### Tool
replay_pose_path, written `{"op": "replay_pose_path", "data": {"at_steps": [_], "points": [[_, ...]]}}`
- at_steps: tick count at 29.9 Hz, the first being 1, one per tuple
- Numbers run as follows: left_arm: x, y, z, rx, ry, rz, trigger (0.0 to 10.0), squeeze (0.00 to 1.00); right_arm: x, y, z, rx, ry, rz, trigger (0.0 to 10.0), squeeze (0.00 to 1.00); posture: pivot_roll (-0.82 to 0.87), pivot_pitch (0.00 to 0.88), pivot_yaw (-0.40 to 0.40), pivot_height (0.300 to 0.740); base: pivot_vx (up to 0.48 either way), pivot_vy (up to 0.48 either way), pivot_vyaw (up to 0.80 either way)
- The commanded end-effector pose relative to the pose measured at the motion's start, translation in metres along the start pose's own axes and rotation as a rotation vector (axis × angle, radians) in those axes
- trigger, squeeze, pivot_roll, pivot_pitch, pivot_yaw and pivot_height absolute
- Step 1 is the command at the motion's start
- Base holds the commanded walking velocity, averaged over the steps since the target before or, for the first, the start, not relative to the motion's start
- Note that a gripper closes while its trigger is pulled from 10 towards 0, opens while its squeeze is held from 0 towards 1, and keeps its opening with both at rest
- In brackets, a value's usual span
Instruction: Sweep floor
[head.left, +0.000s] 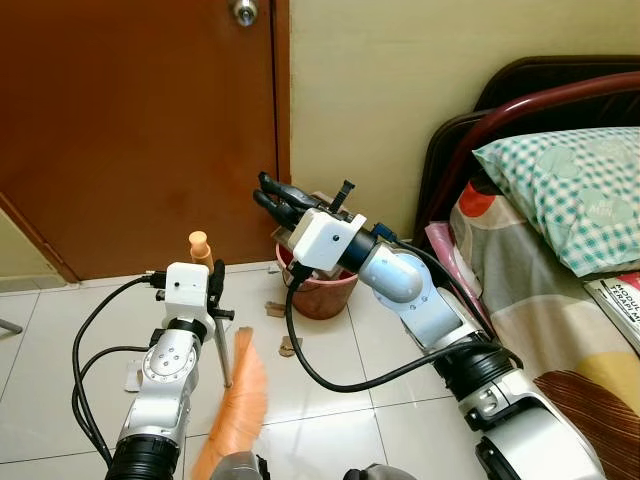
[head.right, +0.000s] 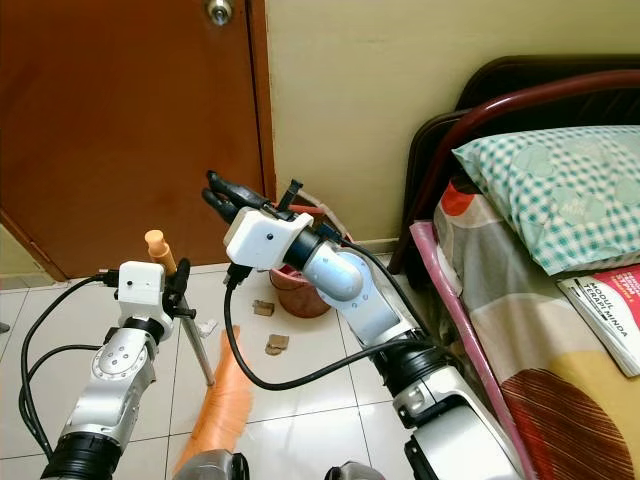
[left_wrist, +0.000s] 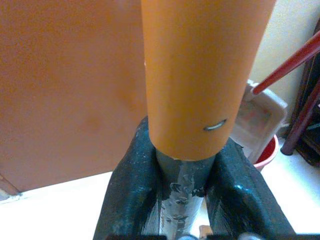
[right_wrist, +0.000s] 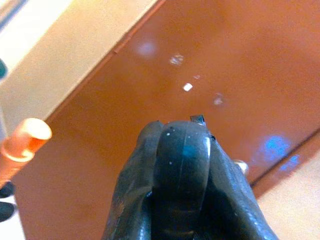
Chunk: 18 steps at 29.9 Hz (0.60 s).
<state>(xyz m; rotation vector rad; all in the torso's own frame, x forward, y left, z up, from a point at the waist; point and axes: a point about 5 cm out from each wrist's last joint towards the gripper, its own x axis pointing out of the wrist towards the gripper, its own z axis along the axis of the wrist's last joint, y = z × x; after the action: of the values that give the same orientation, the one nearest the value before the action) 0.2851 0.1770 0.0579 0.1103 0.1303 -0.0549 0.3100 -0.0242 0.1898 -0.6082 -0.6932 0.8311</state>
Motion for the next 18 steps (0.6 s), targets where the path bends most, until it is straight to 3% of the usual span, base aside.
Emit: {"op": "replay_pose_path", "data": {"at_steps": [1,4,7,9,12,18], "points": [[-0.003,-0.002,-0.014,-0.003,0.067,0.000,10.0,0.00,0.005,-0.023,0.014,-0.079,-0.078,-0.090,10.0,0.00,0.02,0.026,-0.043,0.740,0.000,0.000,0.00],[-0.003,-0.002,-0.014,-0.003,0.068,0.001,10.0,0.00,0.011,-0.039,0.033,-0.192,-0.165,-0.144,10.0,0.00,0.02,0.028,-0.040,0.740,0.000,0.000,0.00],[-0.003,-0.002,-0.014,-0.004,0.069,0.001,10.0,0.00,0.017,-0.050,0.047,-0.174,-0.223,-0.211,10.0,0.00,0.02,0.028,-0.040,0.740,0.000,0.000,0.00],[-0.003,-0.001,-0.014,-0.004,0.071,0.003,10.0,0.00,0.026,-0.069,0.065,-0.035,-0.285,-0.332,10.0,0.00,0.01,0.028,-0.040,0.740,0.000,0.000,0.00],[-0.003,-0.001,-0.014,-0.004,0.072,0.006,10.0,0.00,0.032,-0.079,0.066,0.229,-0.286,-0.419,10.0,0.00,0.01,0.028,-0.040,0.740,0.000,0.000,0.00],[-0.004,0.003,-0.012,-0.007,0.057,0.030,10.0,0.00,0.032,-0.076,0.057,0.383,-0.245,-0.447,10.0,0.00,0.02,0.027,-0.039,0.740,0.000,0.000,0.00]]}}
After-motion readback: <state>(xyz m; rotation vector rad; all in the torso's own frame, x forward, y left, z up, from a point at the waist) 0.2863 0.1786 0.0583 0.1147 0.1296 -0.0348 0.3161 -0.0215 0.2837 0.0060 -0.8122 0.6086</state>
